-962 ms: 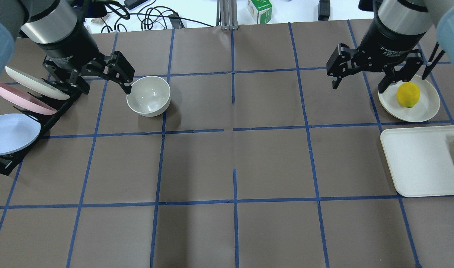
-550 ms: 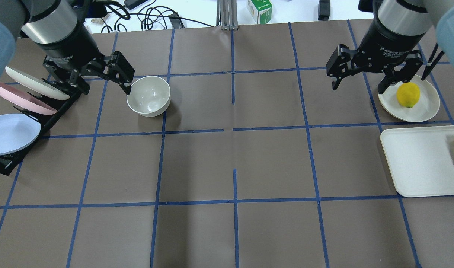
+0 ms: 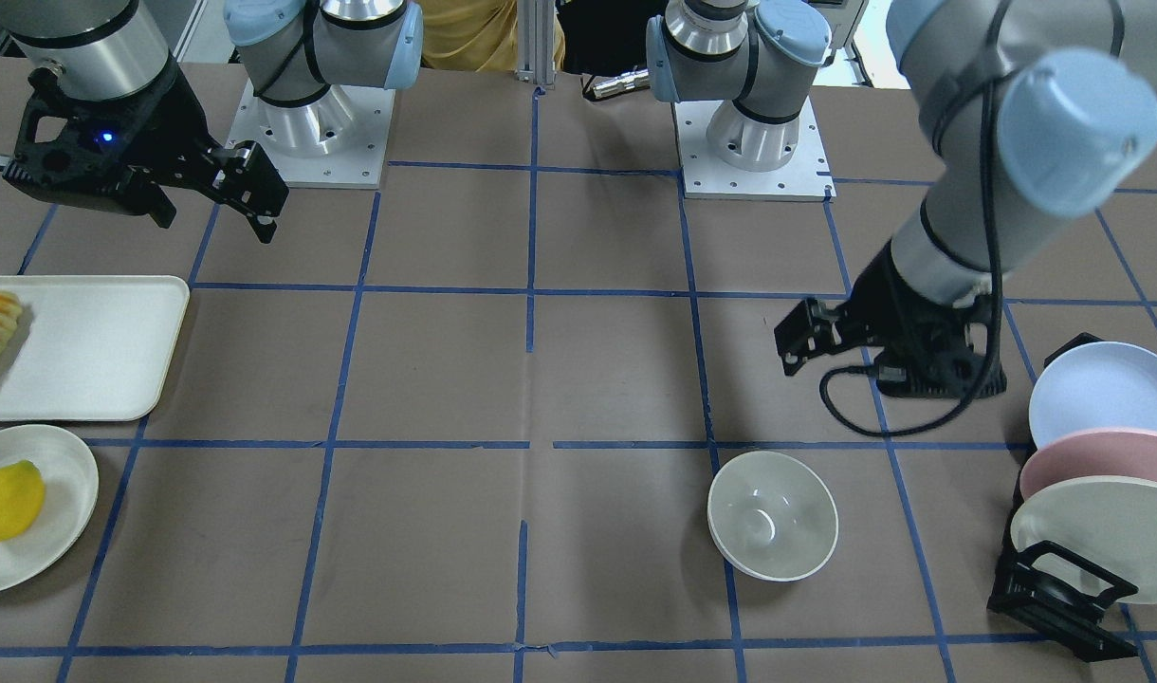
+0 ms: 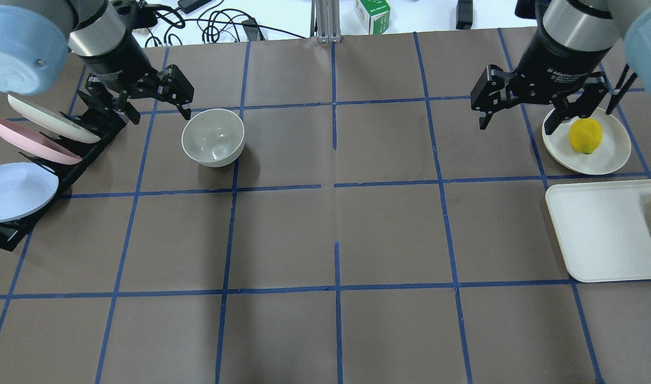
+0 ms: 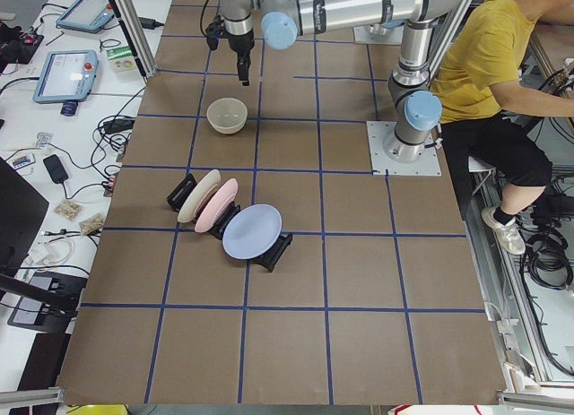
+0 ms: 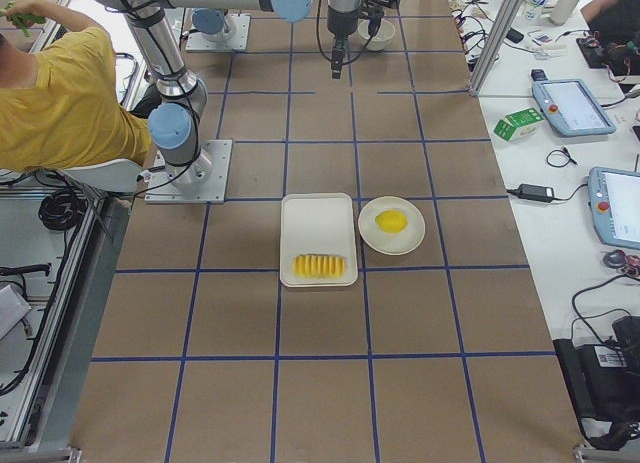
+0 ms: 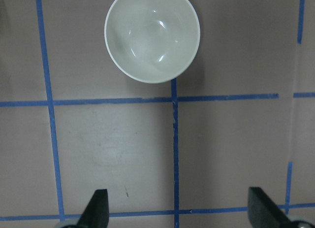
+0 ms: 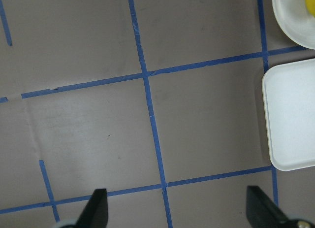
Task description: Place bowl and put lemon in it
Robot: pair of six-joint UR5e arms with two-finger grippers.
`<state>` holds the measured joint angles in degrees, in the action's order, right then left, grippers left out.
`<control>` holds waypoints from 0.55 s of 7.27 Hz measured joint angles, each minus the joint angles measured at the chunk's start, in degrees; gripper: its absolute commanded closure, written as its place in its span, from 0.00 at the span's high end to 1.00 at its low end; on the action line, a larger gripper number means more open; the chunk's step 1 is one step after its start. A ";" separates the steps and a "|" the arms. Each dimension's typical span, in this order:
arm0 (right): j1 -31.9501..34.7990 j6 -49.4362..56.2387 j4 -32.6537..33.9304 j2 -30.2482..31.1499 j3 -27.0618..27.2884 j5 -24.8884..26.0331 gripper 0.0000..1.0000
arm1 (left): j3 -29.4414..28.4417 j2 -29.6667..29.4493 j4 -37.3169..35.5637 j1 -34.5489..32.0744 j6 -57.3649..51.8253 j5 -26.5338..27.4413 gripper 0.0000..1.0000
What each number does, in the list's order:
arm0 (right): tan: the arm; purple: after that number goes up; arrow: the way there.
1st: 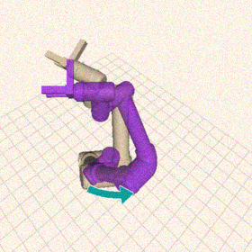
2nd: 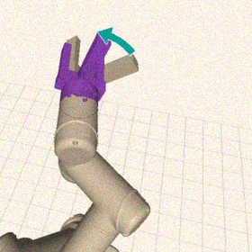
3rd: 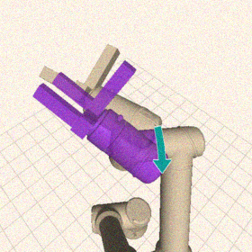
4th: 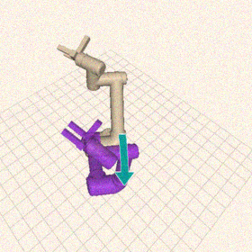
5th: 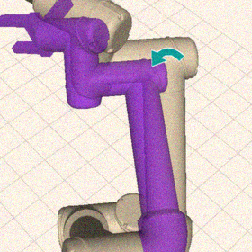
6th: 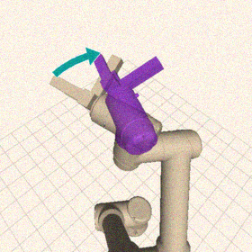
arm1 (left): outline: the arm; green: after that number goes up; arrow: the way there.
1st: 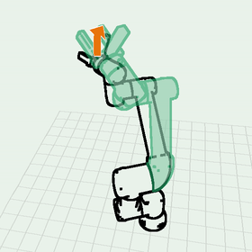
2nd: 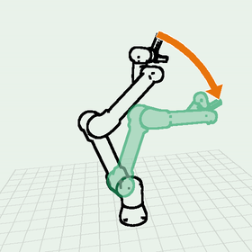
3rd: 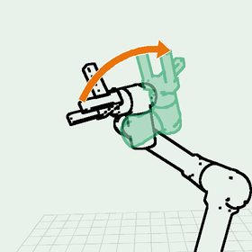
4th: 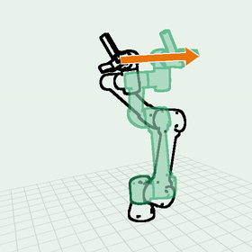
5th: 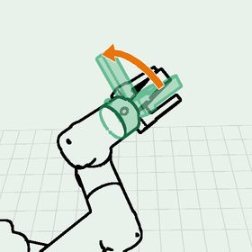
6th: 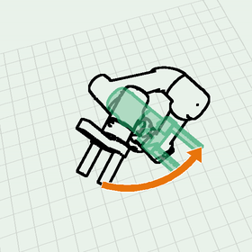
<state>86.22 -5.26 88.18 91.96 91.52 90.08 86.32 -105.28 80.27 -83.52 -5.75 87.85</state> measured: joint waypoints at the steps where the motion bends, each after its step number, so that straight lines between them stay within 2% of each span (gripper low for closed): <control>1: -0.14 0.63 0.20 -0.35 0.03 0.04 1.00 | -0.22 -4.61 -4.60 0.32 -0.44 0.21 1.00; 3: -2.44 6.77 1.15 -2.58 0.04 -0.02 1.00 | -0.29 -11.68 -11.86 1.04 -2.31 0.44 1.00; 4: -5.93 12.09 1.38 -4.25 -0.02 -0.42 1.00 | -0.21 -14.07 -14.04 1.95 -3.69 0.43 1.00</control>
<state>80.29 6.83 89.56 87.71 91.50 89.66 86.11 -119.35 66.23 -81.56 -9.44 88.28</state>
